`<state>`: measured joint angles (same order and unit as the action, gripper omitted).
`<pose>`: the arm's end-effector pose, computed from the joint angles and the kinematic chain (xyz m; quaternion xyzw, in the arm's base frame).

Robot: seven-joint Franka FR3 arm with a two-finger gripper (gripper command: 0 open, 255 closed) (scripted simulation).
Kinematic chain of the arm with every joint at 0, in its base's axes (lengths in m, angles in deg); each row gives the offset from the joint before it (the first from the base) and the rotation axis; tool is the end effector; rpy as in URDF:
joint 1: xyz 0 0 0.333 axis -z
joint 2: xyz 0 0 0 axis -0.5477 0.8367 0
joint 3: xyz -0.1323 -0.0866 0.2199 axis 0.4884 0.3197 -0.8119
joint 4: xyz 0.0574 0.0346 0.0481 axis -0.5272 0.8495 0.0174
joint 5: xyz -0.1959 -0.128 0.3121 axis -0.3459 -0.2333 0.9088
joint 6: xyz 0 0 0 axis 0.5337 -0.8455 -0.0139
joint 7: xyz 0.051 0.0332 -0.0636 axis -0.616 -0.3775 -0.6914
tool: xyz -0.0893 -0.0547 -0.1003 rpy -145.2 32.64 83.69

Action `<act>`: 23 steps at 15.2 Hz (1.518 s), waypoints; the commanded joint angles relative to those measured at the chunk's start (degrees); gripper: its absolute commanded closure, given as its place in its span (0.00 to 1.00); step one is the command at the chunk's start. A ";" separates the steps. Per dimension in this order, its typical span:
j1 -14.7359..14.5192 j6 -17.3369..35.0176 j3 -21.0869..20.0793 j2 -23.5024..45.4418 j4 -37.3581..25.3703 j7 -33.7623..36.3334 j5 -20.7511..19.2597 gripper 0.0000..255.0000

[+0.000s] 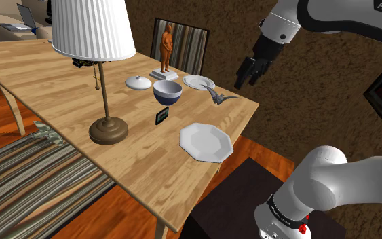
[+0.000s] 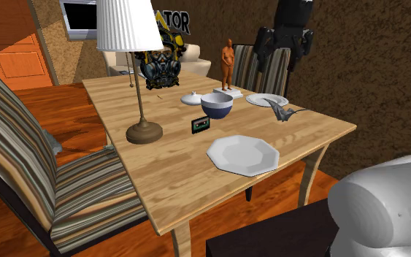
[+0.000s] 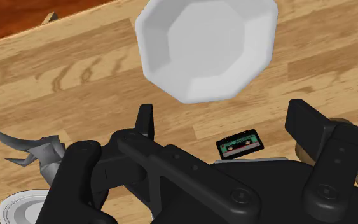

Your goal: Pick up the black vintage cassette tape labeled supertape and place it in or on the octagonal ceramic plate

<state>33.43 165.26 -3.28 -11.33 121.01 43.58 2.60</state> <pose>0.3409 0.0170 0.5642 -0.9964 0.0175 -0.0806 0.0195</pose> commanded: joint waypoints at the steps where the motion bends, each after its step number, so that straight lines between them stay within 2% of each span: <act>1: 0.00 0.00 0.00 0.00 0.00 0.00 0.00 0.00; 7: 3.50 6.08 -7.74 10.84 -2.72 17.33 3.56 0.00; 12: 6.59 10.35 -13.12 21.69 -7.61 31.60 4.42 0.00; 18: 9.59 14.03 -17.53 35.97 -15.85 48.67 2.65 0.00; 23: 10.51 15.65 -18.70 48.17 -24.21 62.27 -0.21 0.00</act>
<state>43.89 180.43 -21.80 34.69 98.05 102.79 2.86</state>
